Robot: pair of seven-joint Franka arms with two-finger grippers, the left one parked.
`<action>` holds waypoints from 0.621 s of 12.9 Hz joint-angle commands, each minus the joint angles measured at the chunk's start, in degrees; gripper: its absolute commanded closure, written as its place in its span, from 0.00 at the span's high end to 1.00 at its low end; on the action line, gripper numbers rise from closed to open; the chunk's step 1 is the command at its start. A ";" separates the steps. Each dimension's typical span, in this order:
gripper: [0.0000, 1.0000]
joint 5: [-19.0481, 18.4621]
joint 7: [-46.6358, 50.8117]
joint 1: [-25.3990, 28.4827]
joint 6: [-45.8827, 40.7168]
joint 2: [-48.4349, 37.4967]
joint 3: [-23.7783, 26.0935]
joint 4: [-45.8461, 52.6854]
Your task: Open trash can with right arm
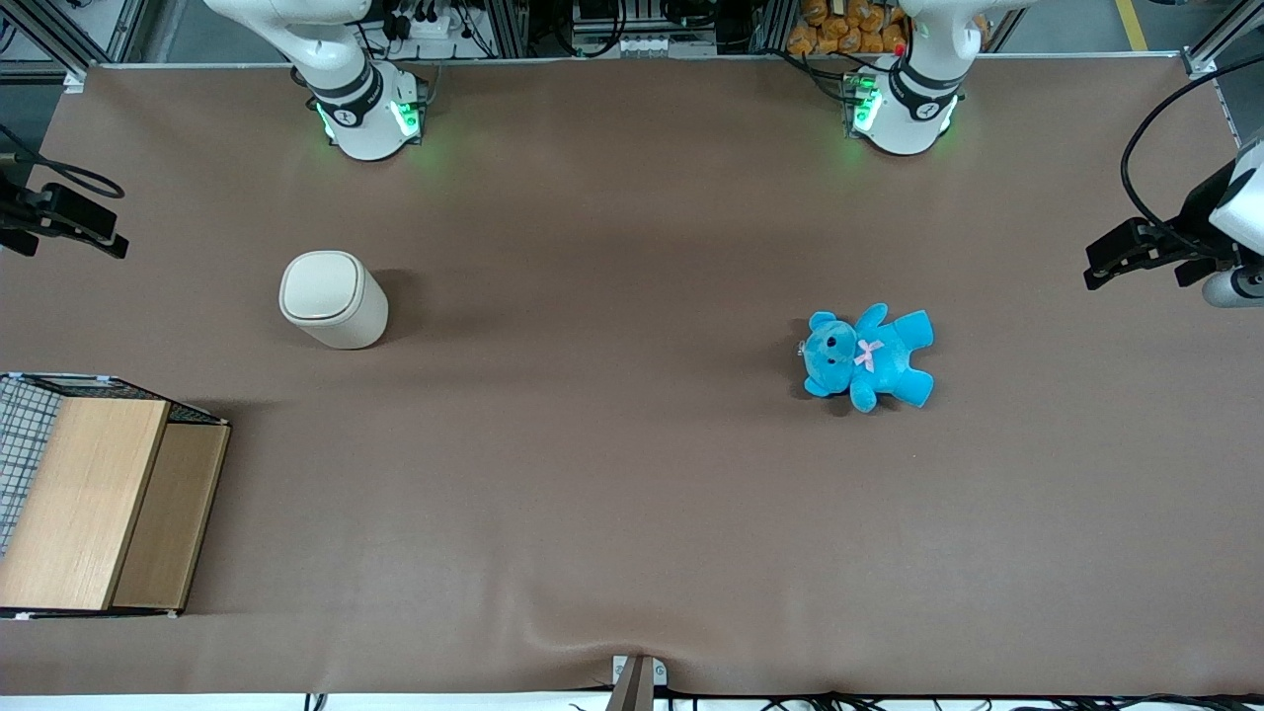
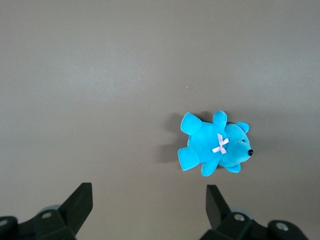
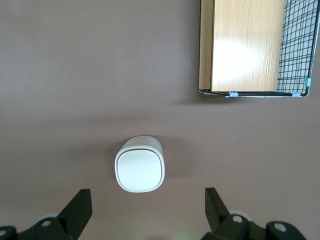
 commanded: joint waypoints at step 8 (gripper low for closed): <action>0.88 3.80 0.62 0.29 -3.02 -1.44 0.39 -7.79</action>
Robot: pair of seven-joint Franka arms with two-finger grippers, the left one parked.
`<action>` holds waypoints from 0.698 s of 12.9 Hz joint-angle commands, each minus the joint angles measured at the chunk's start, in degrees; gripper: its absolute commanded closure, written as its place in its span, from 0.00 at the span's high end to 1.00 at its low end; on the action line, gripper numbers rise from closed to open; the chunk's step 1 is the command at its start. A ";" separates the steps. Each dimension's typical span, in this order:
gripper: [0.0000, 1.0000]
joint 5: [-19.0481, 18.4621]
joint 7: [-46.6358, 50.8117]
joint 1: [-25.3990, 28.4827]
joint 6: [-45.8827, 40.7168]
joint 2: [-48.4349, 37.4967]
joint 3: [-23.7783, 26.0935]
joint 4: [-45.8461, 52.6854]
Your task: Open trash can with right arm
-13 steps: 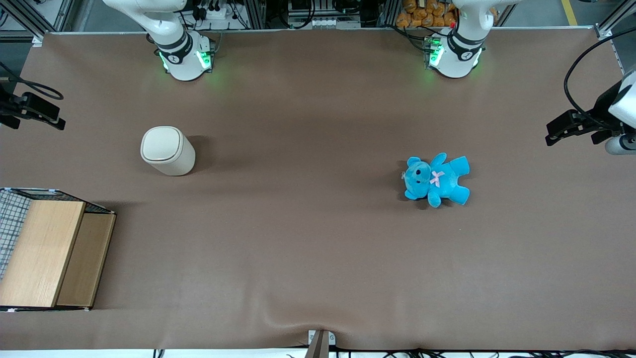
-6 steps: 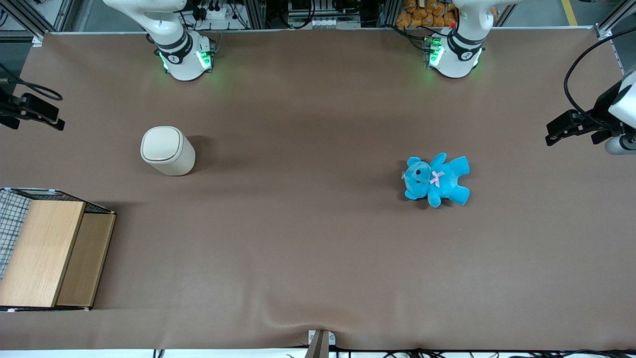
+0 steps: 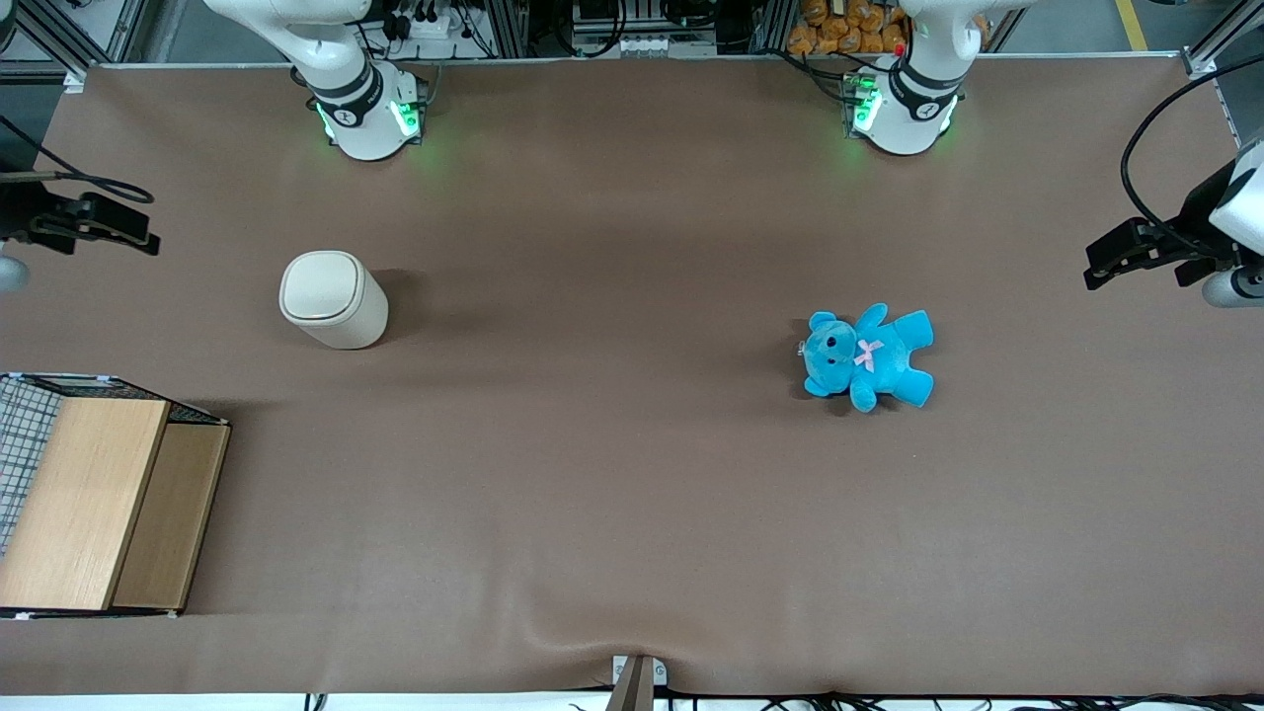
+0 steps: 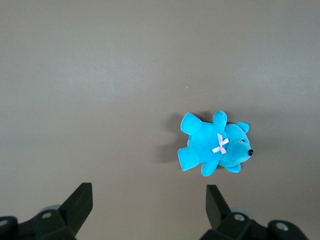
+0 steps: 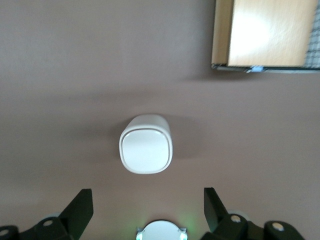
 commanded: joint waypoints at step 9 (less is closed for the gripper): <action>0.10 4.77 2.00 0.50 2.46 -4.61 0.18 -14.71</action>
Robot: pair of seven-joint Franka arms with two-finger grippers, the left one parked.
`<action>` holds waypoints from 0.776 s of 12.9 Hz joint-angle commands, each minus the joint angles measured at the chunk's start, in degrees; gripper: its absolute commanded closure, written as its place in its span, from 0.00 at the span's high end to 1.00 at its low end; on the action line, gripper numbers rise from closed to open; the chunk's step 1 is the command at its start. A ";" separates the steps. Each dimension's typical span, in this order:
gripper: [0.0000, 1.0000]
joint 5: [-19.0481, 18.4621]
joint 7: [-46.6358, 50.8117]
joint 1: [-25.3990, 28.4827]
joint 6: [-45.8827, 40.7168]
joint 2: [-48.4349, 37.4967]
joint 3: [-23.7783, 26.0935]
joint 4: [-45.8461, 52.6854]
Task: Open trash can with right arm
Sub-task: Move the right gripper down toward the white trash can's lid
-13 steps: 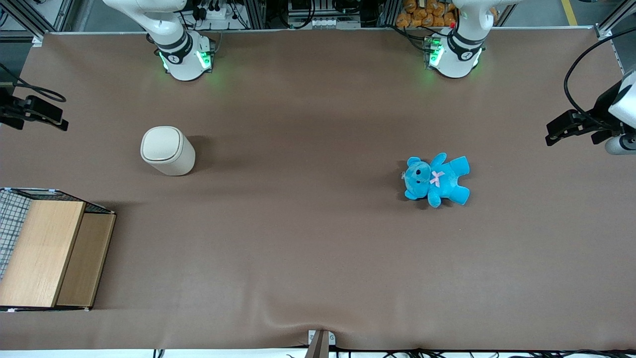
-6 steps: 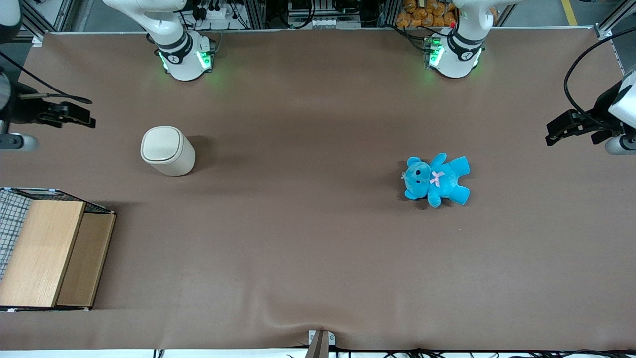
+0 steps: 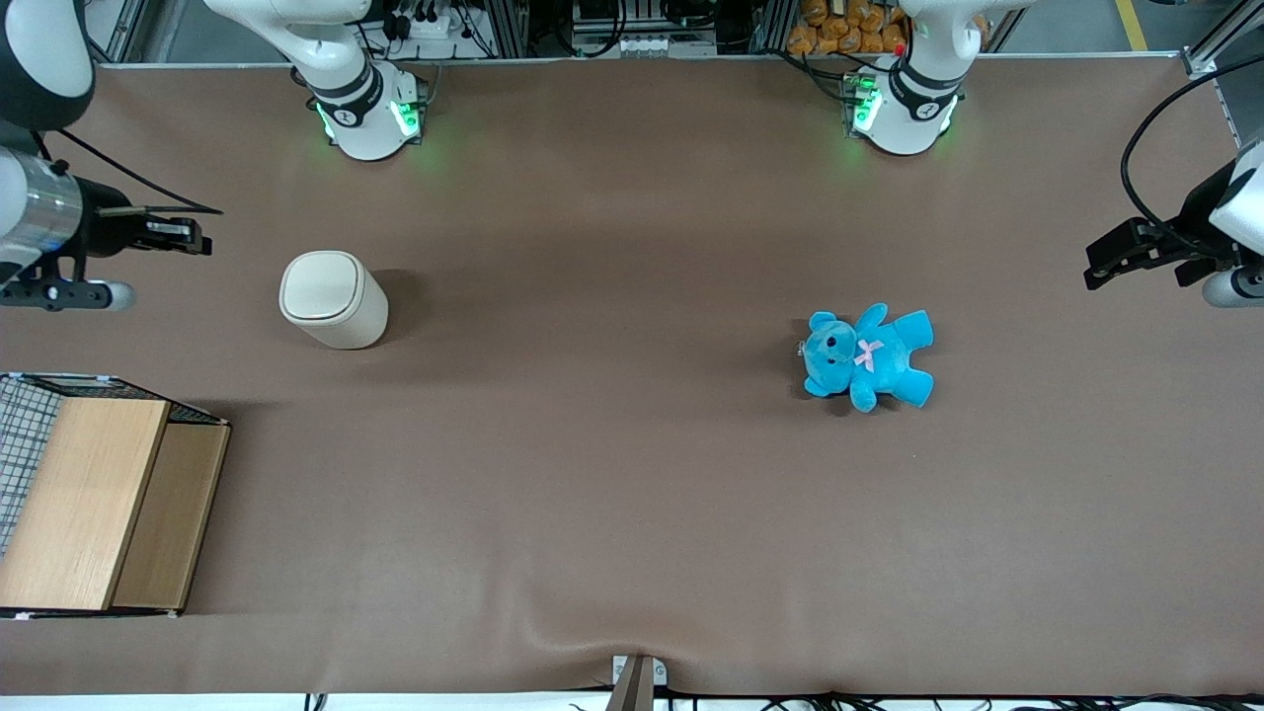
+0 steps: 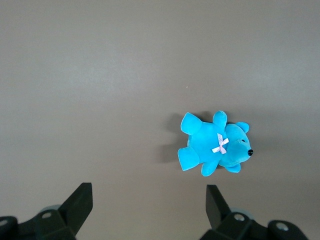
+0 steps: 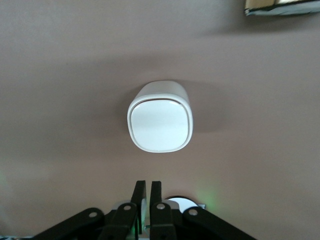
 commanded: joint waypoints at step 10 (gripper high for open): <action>0.00 0.16 0.91 -0.04 10.92 -7.43 1.17 -13.82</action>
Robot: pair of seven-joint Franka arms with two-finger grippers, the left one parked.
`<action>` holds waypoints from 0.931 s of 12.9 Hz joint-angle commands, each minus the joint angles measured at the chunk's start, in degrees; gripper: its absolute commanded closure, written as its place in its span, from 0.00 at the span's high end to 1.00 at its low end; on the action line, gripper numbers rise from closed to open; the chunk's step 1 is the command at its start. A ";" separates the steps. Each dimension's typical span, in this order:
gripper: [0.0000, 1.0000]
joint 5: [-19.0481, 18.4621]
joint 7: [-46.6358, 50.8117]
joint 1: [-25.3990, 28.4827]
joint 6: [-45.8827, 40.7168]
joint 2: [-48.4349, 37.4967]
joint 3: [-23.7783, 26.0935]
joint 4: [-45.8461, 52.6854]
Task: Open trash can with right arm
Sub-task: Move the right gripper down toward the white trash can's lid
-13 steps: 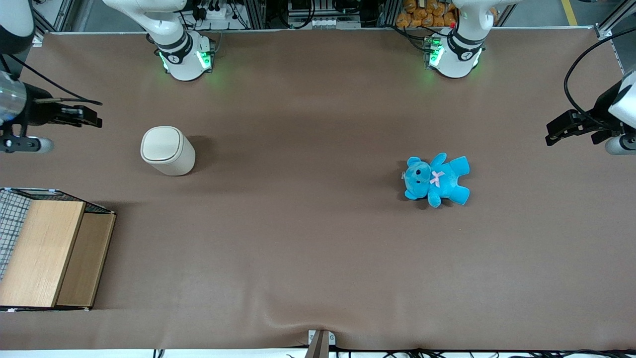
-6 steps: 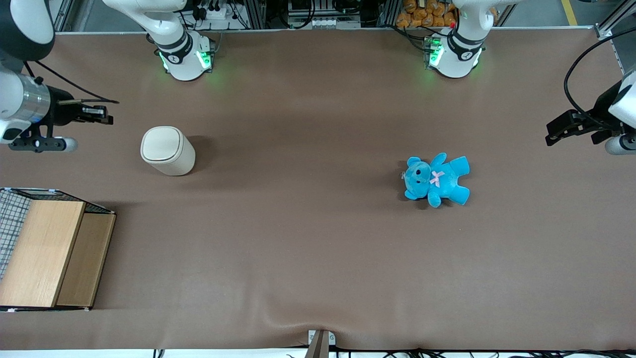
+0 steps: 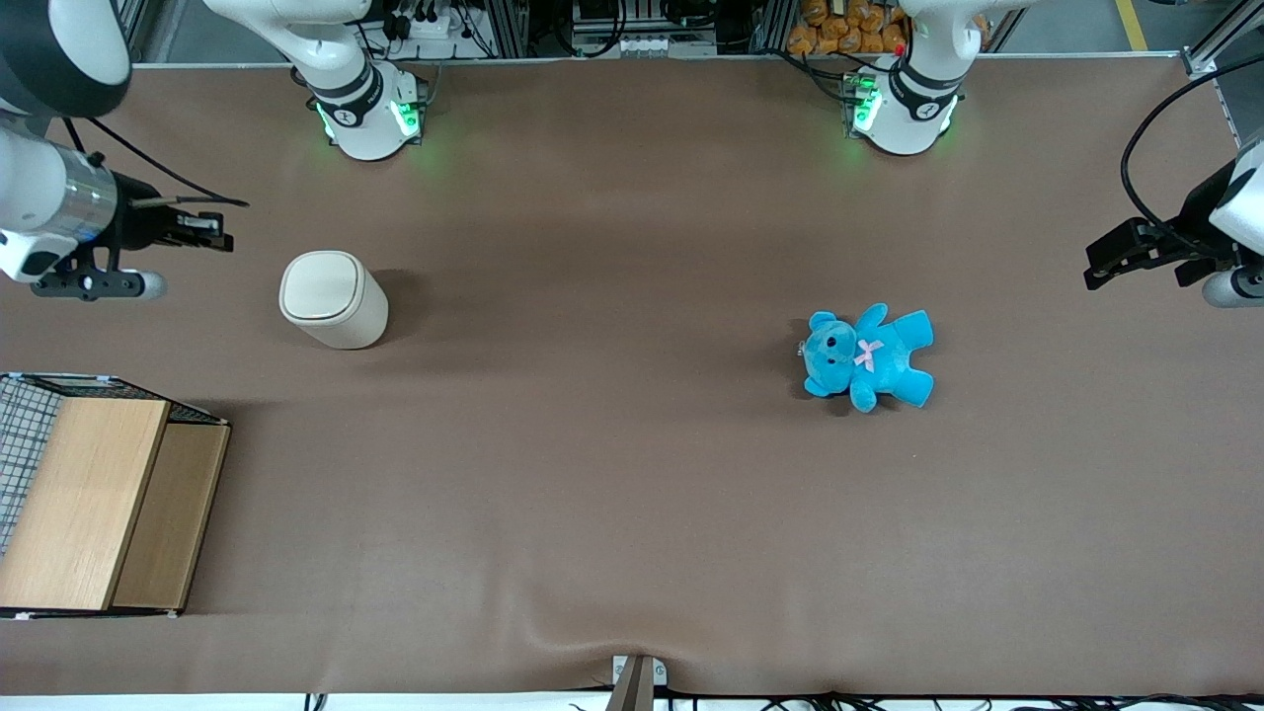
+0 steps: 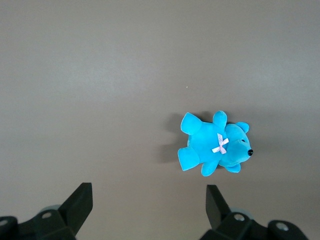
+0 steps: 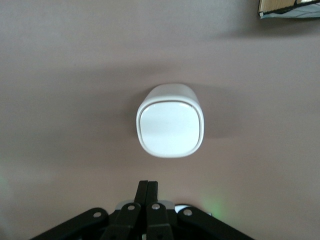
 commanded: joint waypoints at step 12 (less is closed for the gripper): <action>0.00 -2.93 -0.12 -2.15 27.41 -8.70 -1.16 -30.14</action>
